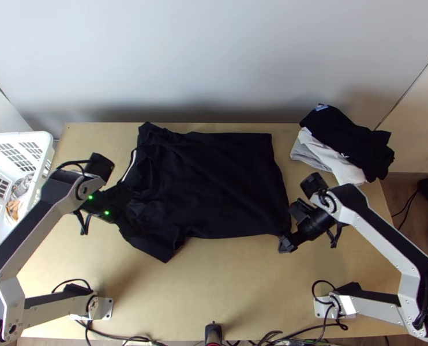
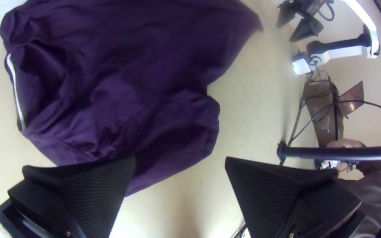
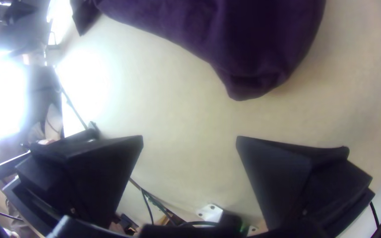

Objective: Fold the t-shirt

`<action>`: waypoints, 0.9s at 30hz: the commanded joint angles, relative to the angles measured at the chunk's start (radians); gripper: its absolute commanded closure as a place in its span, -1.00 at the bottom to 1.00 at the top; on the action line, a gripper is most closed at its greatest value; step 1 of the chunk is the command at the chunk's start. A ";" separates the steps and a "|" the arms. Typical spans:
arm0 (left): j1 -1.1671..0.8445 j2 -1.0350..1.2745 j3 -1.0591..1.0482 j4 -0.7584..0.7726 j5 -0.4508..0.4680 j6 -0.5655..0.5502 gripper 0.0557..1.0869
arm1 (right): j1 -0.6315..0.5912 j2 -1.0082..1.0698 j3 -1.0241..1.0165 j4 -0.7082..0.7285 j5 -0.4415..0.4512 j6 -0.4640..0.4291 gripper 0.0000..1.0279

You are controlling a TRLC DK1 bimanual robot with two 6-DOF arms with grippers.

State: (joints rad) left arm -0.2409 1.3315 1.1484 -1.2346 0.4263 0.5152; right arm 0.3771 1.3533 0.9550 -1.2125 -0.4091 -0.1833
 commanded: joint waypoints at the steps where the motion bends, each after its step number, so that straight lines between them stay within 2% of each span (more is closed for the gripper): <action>1: -0.094 0.044 -0.122 0.109 0.023 -0.032 -0.90 | 0.063 0.003 -0.015 0.062 -0.043 0.050 -0.91; 6: -0.187 0.041 -0.219 0.302 -0.049 -0.076 -0.90 | 0.097 0.003 -0.048 0.240 -0.020 0.114 -0.91; 11: -0.221 0.049 -0.250 0.382 -0.095 -0.095 -0.90 | 0.098 0.013 -0.059 0.330 -0.014 0.146 -0.90; 19: -0.199 0.049 -0.260 0.440 -0.123 -0.122 -0.90 | 0.105 0.070 -0.078 0.407 -0.014 0.188 -0.90; 23: -0.238 0.084 -0.302 0.538 -0.245 -0.167 -0.90 | 0.112 0.086 -0.079 0.424 -0.014 0.200 -0.90; 27: -0.273 0.115 -0.329 0.590 -0.285 -0.182 -0.90 | 0.117 0.090 -0.079 0.429 -0.014 0.208 -0.90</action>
State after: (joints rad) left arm -0.4671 1.4071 0.8623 -0.7383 0.2283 0.3683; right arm 0.4847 1.4254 0.8795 -0.8085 -0.4236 0.0071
